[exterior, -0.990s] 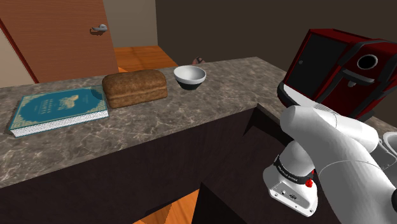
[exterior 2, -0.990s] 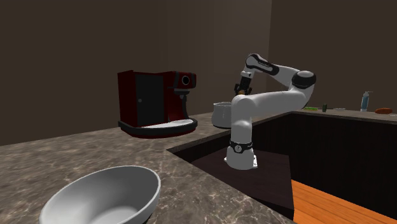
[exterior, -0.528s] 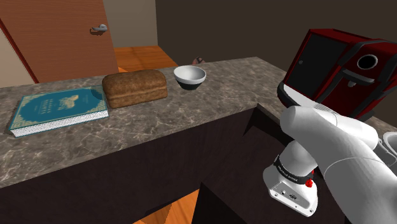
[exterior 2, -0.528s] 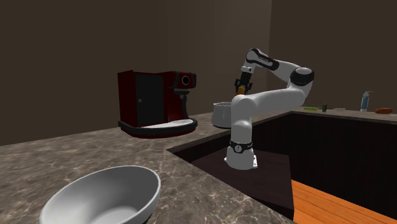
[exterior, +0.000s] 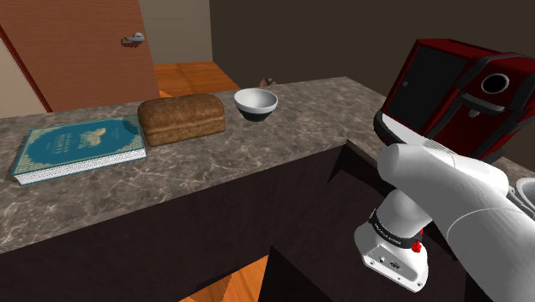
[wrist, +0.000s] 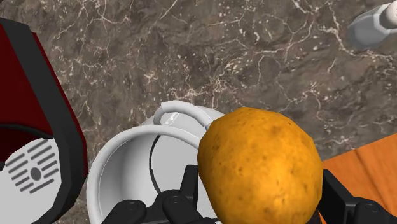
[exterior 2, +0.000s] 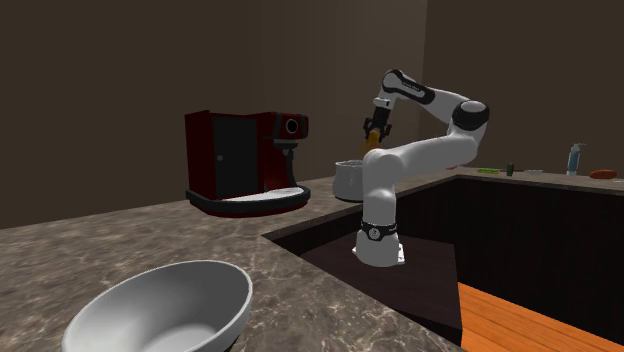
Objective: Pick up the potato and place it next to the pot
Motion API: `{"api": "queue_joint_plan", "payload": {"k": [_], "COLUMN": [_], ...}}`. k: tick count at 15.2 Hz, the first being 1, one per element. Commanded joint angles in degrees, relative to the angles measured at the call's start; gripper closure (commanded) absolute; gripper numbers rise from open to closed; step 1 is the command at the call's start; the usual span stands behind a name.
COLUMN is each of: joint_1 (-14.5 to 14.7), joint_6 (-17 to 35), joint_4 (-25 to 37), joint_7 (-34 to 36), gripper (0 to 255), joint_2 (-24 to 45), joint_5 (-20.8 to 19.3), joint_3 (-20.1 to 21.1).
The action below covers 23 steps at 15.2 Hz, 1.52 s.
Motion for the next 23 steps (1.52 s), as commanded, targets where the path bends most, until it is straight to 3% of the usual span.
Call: {"api": "queue_joint_plan", "payload": {"k": [1,12,23], "joint_1": [1.3,11.3,26.4], "joint_6": [1.4,10.8,19.9], "joint_4": [-1.4,-6.5,-3.6], "joint_7": [2.7,16.7,27.8], "gripper": [255,255,255], "joint_2": [0.7,7.1,17.4], "joint_5": [0.8,3.7,5.3], "joint_3": [0.2,-0.2,-4.6]}}
